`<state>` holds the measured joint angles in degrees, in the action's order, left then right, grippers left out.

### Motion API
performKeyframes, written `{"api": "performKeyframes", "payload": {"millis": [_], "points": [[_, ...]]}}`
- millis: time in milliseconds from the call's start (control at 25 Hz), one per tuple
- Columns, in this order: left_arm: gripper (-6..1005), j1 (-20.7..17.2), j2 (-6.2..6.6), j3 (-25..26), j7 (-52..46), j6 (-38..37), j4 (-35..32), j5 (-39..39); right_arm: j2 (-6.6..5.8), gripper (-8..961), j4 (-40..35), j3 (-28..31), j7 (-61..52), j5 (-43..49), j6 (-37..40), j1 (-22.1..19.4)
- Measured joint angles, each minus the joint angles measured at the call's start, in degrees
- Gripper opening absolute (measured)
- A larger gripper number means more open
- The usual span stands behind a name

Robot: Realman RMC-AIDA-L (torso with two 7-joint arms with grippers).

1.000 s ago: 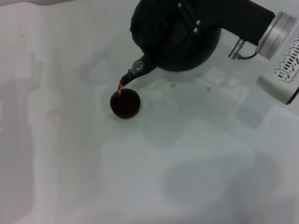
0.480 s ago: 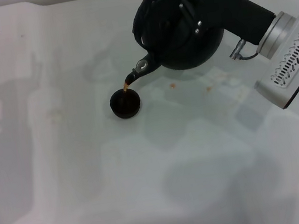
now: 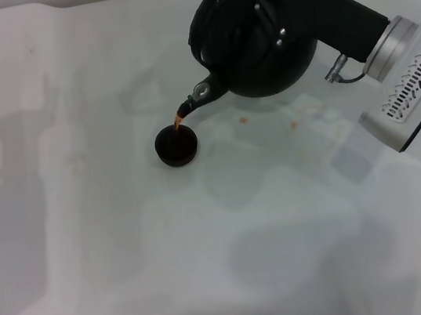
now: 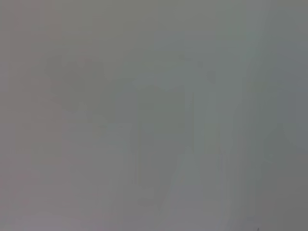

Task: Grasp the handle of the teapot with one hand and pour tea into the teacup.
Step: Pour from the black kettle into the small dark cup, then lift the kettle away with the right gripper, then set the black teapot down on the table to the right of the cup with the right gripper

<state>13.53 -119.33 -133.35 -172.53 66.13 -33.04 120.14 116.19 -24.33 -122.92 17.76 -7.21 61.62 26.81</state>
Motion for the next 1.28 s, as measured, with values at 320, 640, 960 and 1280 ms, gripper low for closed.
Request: {"api": "performKeyframes", "payload": {"millis": [320,640,960,1280], "points": [[879,0.0,-0.03,0.2,0.0,-0.3,0.0,0.0,0.00,117,0.4,0.1,-0.7,-0.7,0.0,0.0],[879,0.0,-0.03,0.1,0.0,-0.4,0.0,-0.1,-0.07,121,1.5,0.0,-7.2,-2.0,-0.1,0.0],[880,0.0,-0.03,0.2,0.0,-0.5,0.0,-0.3,-0.26,125,2.7,-0.2,-19.3,-2.0,-0.8,0.0],[880,0.0,0.06,-0.2,0.0,-0.3,0.0,-1.5,-0.26,129,2.4,0.2,-28.6,-4.5,-0.3,-0.2]]}}
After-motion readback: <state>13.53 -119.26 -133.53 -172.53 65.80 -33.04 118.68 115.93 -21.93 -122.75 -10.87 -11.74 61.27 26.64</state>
